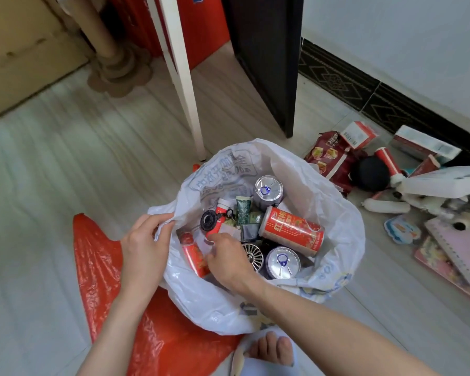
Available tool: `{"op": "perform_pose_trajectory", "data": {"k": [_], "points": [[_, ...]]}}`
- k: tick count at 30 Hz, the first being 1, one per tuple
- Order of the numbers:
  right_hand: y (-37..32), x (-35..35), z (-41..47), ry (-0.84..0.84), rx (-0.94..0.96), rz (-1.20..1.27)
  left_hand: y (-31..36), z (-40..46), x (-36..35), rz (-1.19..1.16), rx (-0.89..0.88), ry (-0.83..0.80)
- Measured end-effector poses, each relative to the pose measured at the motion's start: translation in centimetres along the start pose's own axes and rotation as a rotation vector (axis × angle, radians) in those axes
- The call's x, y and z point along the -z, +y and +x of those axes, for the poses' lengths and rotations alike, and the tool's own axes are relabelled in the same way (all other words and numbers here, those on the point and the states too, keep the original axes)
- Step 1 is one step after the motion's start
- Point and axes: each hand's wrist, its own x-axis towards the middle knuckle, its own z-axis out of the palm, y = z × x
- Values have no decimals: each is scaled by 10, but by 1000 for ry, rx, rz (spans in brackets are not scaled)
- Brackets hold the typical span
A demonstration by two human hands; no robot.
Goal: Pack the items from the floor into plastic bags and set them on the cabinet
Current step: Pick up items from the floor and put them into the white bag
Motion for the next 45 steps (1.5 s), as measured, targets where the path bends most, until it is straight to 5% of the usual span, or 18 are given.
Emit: {"op": "perform_pose_trajectory", "data": {"k": [6, 11, 18, 27, 36, 45], "points": [[22, 20, -17, 2, 231, -132, -9, -8, -2, 82, 14, -66], [41, 86, -32, 182, 332, -269, 20, -11, -14, 207, -180, -83], [87, 161, -41, 417, 176, -308, 87, -5, -70, 141, -423, -340], [161, 214, -36, 467, -95, -351, 168, 35, -159, 120, -615, -537], [195, 261, 28, 410, -65, -505, 197, 119, -260, 214, -400, -726], [218, 267, 53, 185, -193, -577, 185, 131, -294, 20, -40, -782]]}}
